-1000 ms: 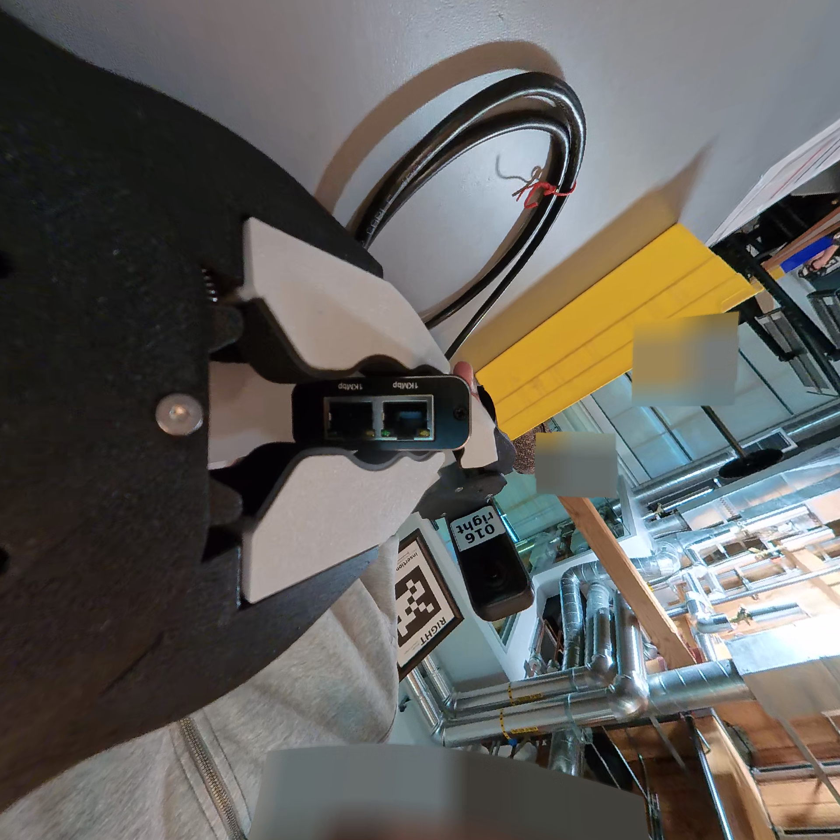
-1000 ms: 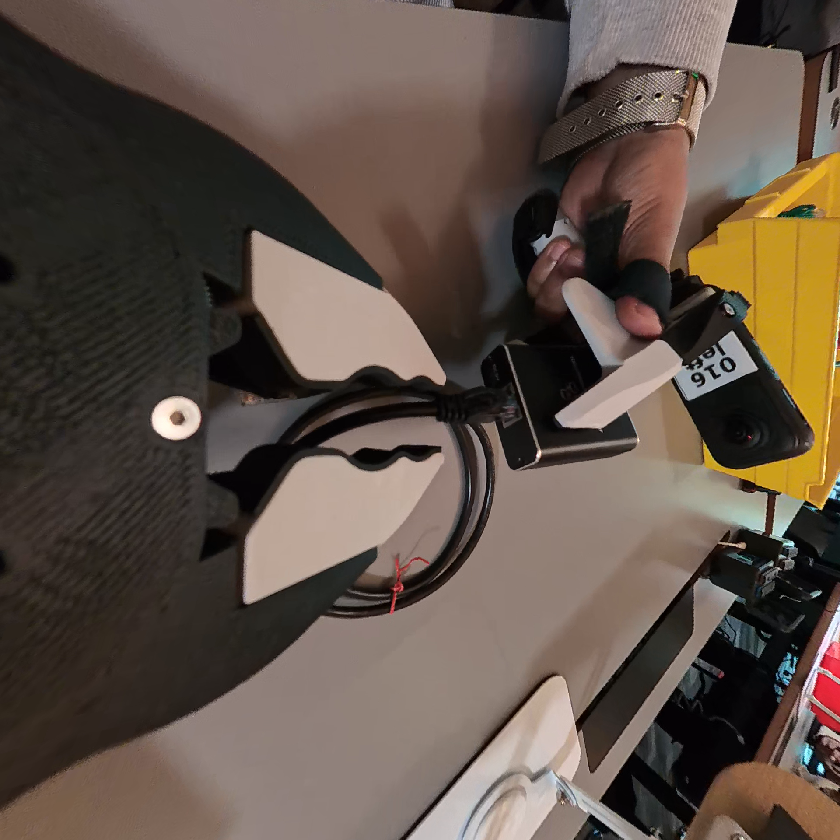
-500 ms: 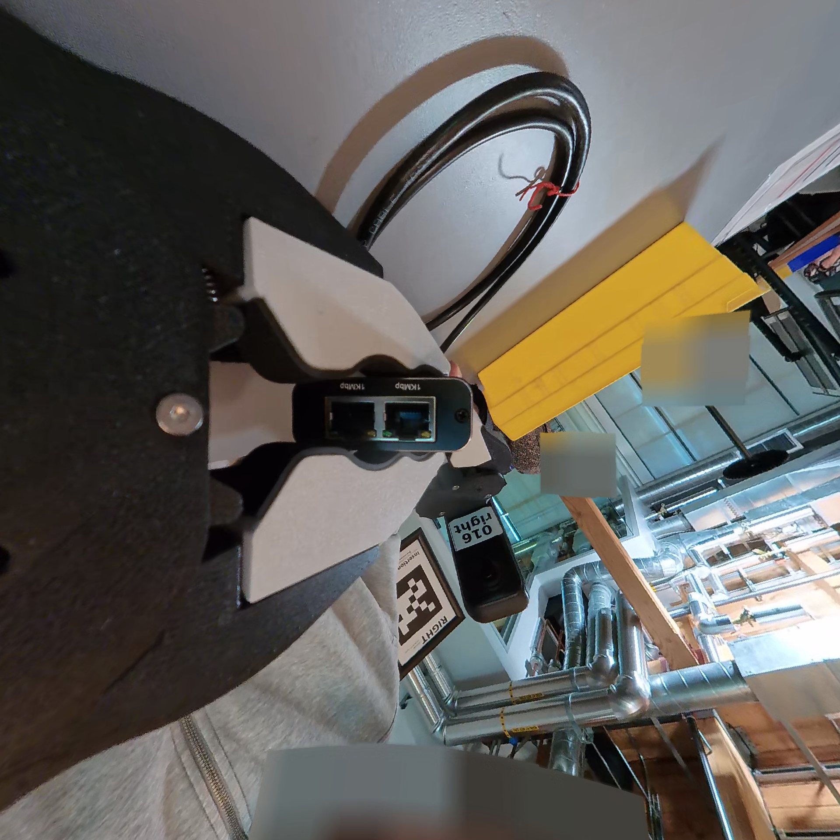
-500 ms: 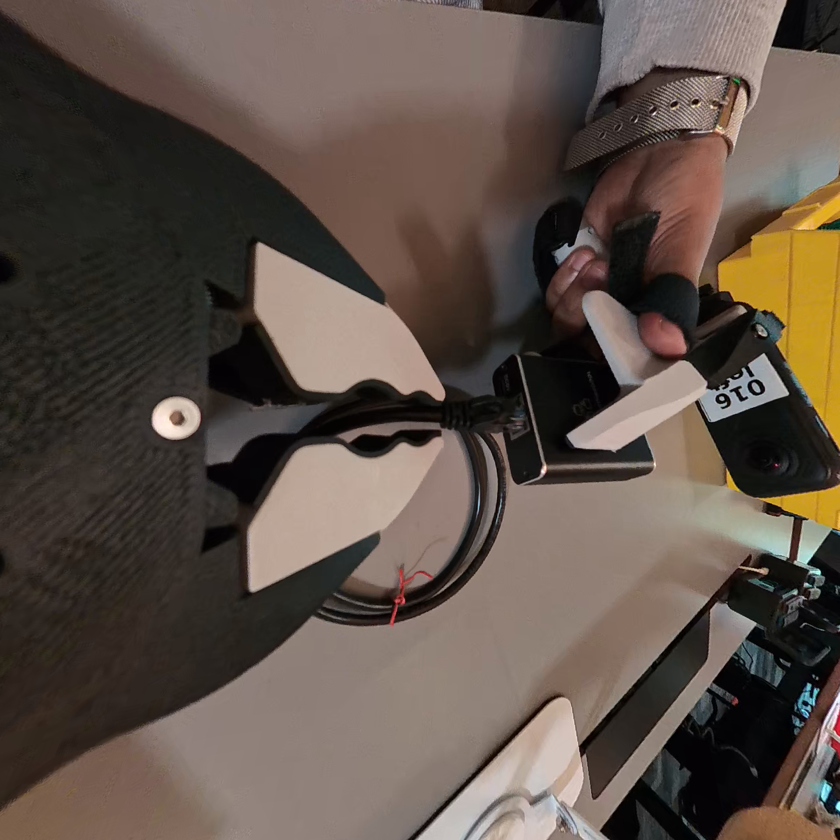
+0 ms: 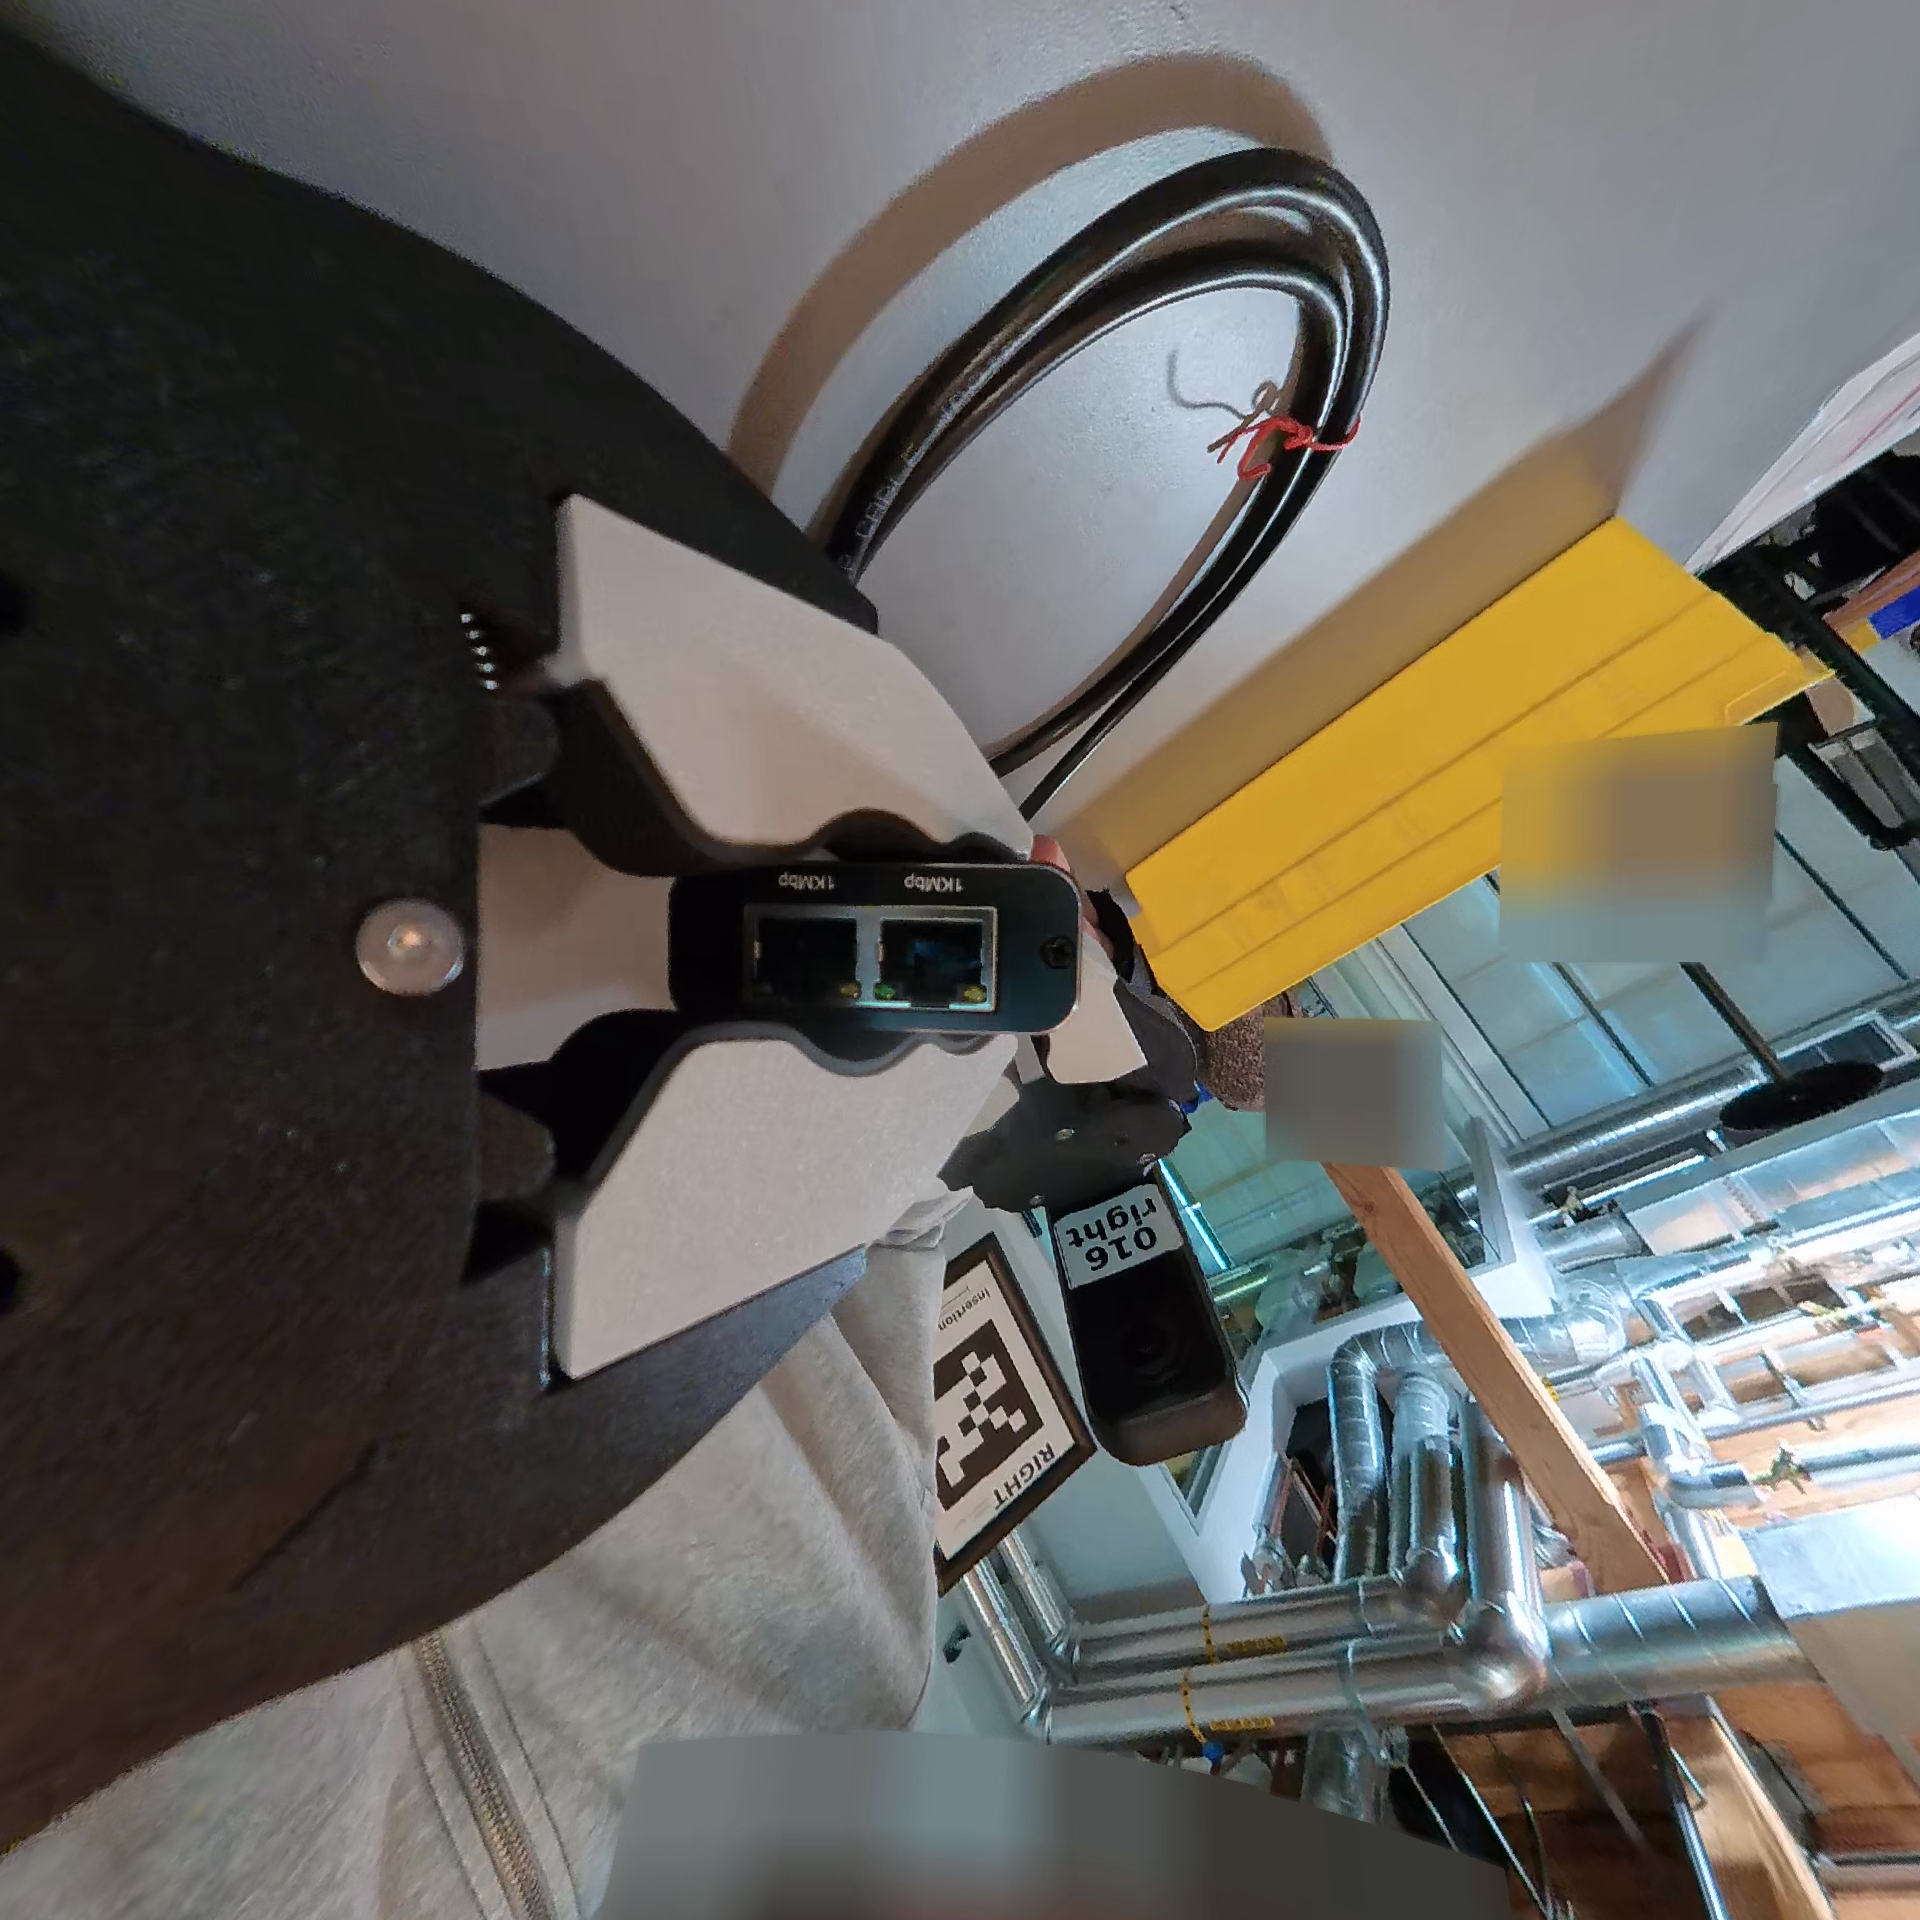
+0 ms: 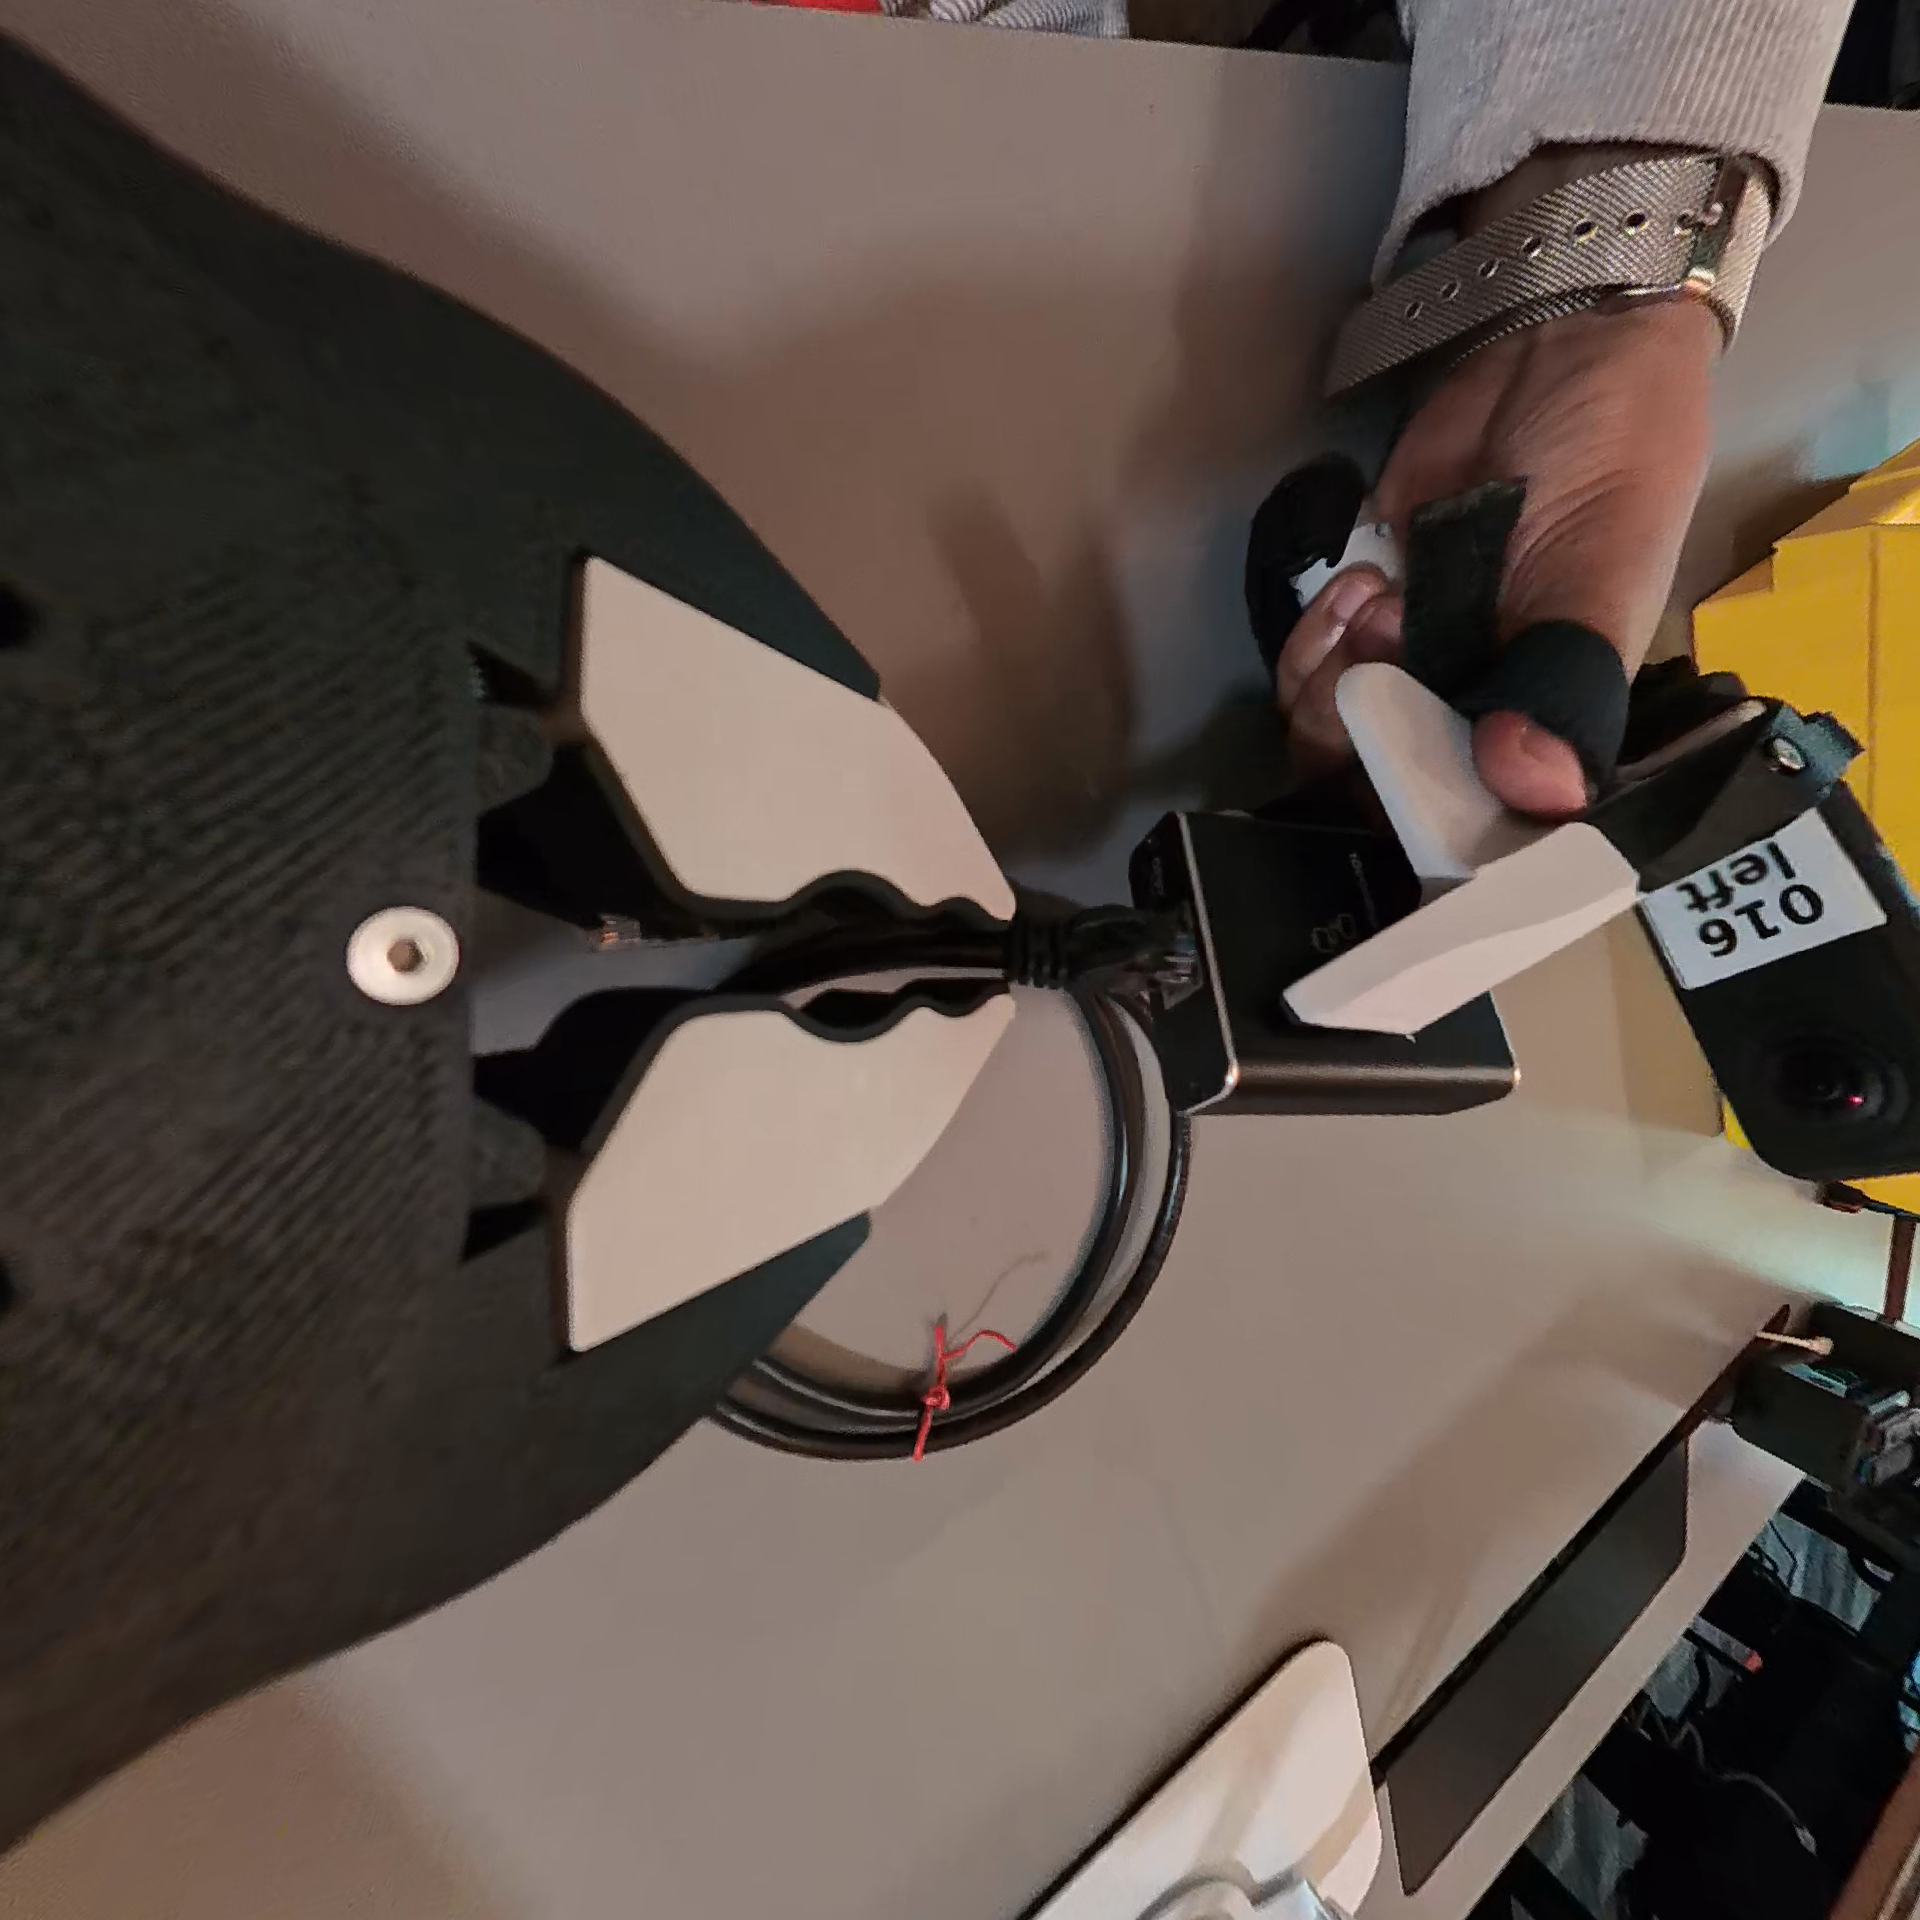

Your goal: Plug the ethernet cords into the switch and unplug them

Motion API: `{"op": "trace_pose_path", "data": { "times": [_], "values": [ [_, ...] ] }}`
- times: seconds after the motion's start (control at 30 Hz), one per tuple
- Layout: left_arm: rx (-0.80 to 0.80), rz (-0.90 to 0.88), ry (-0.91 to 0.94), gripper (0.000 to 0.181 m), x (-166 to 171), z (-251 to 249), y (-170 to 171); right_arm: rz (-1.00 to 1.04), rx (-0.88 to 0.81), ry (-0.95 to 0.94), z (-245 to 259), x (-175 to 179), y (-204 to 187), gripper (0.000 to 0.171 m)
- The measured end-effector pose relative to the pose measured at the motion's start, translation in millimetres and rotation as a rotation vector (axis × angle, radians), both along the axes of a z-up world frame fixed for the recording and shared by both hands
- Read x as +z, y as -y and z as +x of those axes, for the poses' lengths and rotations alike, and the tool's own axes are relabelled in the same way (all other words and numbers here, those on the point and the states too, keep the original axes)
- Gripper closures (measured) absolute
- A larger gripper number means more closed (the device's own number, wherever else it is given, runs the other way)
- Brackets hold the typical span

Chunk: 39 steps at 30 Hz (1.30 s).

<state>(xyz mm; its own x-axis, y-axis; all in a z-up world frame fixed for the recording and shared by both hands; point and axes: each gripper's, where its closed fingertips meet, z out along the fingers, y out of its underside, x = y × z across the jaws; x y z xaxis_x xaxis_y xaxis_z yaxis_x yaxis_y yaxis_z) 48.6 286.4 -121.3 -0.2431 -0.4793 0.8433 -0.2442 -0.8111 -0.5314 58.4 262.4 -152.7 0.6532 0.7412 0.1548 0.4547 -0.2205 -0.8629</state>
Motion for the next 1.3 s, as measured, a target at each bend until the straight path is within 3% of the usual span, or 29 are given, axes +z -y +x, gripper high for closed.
{"op": "trace_pose_path", "data": {
  "times": [1.07, 1.3],
  "values": [
    [-0.034, 0.086, -0.083, 0.155, -8.5, 1.7, 10.1, -0.05, -0.002, 0.04, -7.1, -10.5, 1.5, 0.164],
    [-0.024, -0.081, 0.045, 0.156, 6.1, -4.9, -2.5, -0.047, -0.006, -0.14, -11.8, 10.2, -3.2, 0.163]
  ]
}}
